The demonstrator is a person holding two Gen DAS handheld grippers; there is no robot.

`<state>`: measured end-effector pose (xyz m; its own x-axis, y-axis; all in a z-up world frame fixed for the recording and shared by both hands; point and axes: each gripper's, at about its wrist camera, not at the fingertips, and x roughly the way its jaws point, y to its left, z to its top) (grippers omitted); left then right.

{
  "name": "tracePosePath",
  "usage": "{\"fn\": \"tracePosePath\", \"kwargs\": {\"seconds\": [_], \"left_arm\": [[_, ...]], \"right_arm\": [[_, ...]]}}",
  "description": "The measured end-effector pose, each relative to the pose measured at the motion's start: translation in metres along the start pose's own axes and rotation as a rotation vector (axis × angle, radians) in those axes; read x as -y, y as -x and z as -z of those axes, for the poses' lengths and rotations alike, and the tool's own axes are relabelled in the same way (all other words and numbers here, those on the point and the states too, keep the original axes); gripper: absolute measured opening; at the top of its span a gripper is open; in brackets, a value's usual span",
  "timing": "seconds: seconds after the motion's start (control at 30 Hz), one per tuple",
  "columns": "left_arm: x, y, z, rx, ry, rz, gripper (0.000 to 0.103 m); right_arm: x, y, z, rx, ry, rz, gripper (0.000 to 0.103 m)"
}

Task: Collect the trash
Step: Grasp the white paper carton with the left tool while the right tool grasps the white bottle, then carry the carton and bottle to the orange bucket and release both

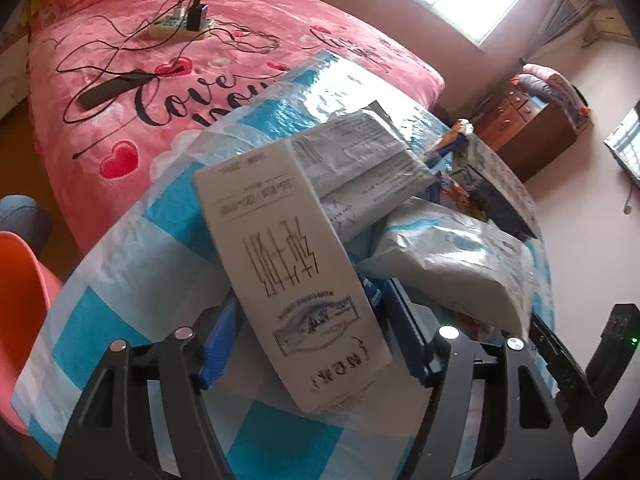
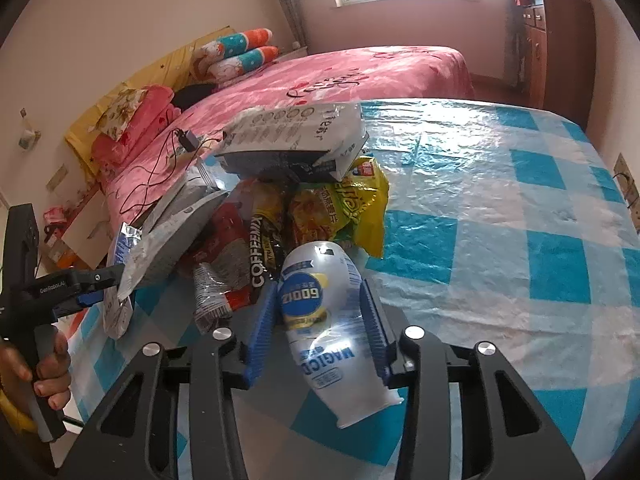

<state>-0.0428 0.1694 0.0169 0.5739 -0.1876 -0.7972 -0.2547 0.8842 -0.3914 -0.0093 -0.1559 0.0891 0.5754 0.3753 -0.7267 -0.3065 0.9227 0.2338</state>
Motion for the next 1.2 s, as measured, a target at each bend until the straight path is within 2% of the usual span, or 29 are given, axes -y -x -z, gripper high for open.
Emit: {"fn": "tracePosePath", "kwargs": {"seconds": [0.23, 0.47, 0.6, 0.7, 0.77, 0.8, 0.83, 0.87, 0.93, 0.97, 1.2], "left_arm": [[0.004, 0.01, 0.009, 0.013, -0.037, 0.047, 0.064], [0.006, 0.025, 0.016, 0.044, -0.076, 0.076, 0.064], [0.007, 0.03, 0.024, 0.027, -0.093, 0.105, 0.064], [0.01, 0.033, 0.03, 0.016, -0.114, 0.121, 0.064], [0.011, 0.035, 0.036, 0.008, -0.126, 0.13, 0.064], [0.012, 0.035, 0.038, 0.003, -0.131, 0.133, 0.064], [0.012, 0.035, 0.041, -0.001, -0.138, 0.136, 0.064], [0.012, 0.036, 0.043, -0.006, -0.144, 0.137, 0.064], [0.012, 0.036, 0.046, -0.011, -0.154, 0.138, 0.064], [0.012, 0.036, 0.047, -0.012, -0.159, 0.14, 0.064], [0.013, 0.04, 0.055, -0.017, -0.2, 0.146, 0.064]], "right_arm": [[0.0, 0.01, 0.007, 0.011, -0.03, 0.008, 0.04], [0.008, 0.024, 0.016, 0.025, -0.109, -0.038, 0.039], [0.02, 0.03, 0.024, 0.005, -0.232, -0.174, 0.039], [0.031, 0.031, 0.03, -0.019, -0.316, -0.217, 0.039], [0.035, 0.033, 0.03, -0.019, -0.32, -0.192, 0.041], [0.033, 0.036, 0.029, -0.018, -0.29, -0.149, 0.041], [0.031, 0.037, 0.028, -0.014, -0.265, -0.114, 0.044], [0.03, 0.037, 0.029, -0.013, -0.254, -0.111, 0.056], [0.024, 0.037, 0.029, -0.009, -0.215, -0.097, 0.071], [0.019, 0.036, 0.03, -0.007, -0.181, -0.062, 0.075], [0.008, 0.017, 0.041, -0.046, -0.116, -0.03, 0.076]]}}
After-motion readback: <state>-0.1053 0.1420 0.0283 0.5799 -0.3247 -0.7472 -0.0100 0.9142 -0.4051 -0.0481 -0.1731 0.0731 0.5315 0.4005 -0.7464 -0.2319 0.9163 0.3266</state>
